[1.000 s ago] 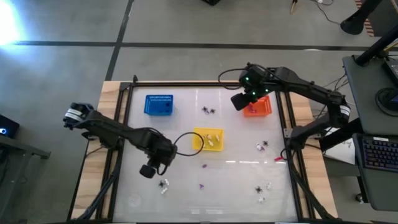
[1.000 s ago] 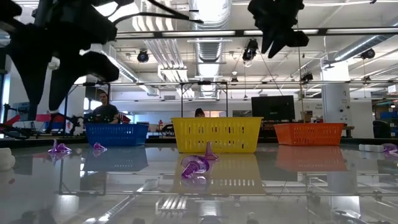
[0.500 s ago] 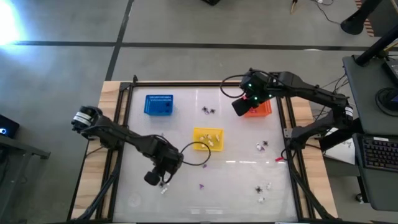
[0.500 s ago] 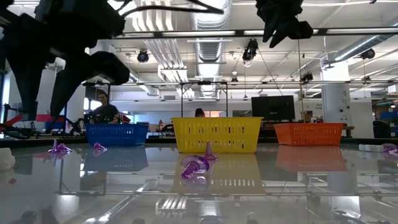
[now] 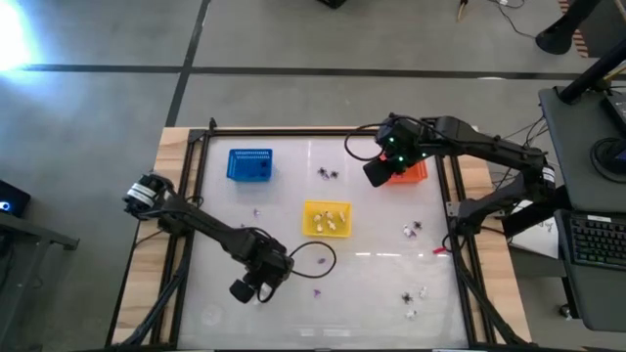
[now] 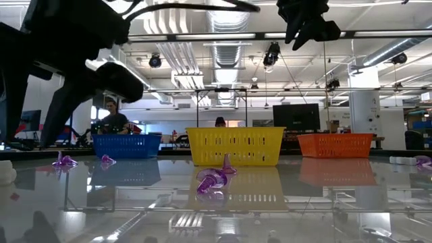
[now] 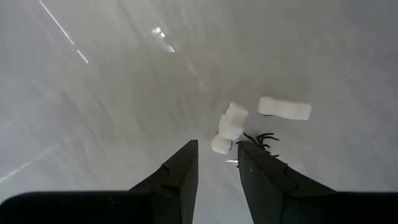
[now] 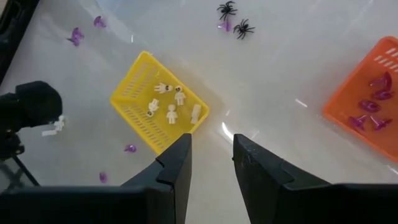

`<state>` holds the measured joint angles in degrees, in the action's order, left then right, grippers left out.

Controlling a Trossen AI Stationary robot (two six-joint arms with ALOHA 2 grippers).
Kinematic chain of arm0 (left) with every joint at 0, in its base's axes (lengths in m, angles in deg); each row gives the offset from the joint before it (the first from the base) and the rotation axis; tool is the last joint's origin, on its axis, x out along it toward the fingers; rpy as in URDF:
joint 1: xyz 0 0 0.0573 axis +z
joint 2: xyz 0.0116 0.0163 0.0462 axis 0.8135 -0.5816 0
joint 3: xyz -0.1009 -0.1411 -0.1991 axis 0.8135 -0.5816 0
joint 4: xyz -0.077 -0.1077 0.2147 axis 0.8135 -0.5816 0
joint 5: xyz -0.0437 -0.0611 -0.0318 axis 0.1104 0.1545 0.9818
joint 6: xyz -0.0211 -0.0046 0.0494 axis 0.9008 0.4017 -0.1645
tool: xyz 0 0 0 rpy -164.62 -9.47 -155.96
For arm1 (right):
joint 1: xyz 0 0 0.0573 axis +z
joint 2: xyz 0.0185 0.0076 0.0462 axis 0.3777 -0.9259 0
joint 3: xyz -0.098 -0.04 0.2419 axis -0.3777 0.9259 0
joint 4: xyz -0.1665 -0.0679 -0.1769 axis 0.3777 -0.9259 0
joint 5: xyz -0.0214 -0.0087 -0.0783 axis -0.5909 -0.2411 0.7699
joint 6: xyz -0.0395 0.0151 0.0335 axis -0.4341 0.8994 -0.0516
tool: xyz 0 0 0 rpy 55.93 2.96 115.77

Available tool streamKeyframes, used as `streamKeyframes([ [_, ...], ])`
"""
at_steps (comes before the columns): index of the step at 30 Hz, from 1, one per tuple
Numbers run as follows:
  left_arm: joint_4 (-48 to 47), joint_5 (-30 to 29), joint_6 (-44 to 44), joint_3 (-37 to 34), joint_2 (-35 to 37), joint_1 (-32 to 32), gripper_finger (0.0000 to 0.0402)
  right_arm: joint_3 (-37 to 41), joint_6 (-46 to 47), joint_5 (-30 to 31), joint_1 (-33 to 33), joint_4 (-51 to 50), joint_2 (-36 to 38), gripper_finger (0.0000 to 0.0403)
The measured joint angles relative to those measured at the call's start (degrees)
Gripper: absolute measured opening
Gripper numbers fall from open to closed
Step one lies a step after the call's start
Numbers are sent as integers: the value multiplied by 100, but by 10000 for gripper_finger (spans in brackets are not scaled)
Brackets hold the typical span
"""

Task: Sort Halloween decoration
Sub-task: Put the white skeleton toy into the yellow bin

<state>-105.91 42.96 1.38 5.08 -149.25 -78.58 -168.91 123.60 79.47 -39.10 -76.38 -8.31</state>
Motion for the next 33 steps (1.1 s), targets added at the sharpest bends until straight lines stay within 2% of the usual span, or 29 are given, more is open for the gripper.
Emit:
streamKeyframes([
  [5, 80, 298, 104, 0, -170, -53, 96, 0, 7, -6, 178, 0, 0, 111],
  [33, 337, 262, 193, -105, -197, -68, 96, 0, 80, -4, 243, 2, 0, 107],
])
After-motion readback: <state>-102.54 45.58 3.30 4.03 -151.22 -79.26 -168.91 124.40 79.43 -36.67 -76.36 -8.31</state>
